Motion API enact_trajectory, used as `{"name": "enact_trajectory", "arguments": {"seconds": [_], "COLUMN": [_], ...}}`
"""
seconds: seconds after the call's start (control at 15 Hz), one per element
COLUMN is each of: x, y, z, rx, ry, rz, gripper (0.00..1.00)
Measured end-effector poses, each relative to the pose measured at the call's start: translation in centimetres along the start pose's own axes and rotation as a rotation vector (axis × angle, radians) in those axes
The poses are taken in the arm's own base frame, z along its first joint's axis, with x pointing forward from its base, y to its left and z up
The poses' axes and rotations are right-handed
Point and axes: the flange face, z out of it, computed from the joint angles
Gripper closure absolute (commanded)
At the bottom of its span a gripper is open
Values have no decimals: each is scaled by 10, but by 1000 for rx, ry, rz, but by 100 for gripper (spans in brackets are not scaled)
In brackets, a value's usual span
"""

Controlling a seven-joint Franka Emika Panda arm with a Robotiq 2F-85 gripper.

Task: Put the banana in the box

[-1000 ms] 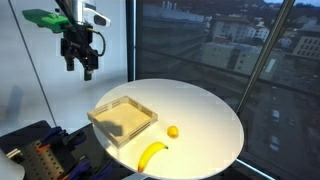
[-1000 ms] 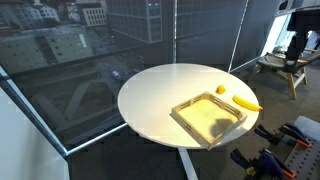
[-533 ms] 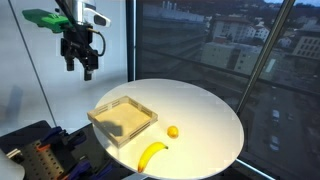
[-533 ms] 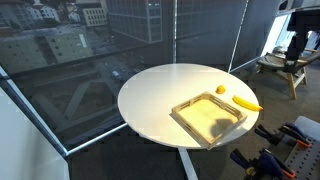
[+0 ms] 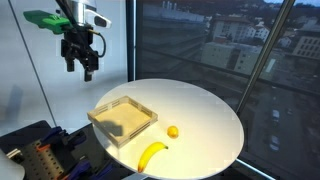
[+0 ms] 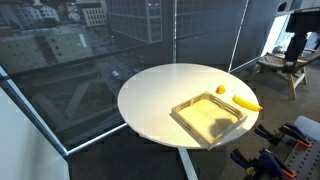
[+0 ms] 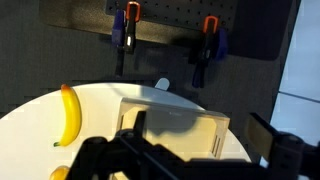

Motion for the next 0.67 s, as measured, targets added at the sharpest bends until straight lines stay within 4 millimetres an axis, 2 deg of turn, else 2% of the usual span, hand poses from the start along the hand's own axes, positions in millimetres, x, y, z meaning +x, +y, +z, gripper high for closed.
{"name": "enact_trajectory", "arguments": {"seconds": [0.67], "x": [22], "y": [7], "z": [9], "rx": [-13], "ry": [58], "rz": [10], "gripper": [0]}}
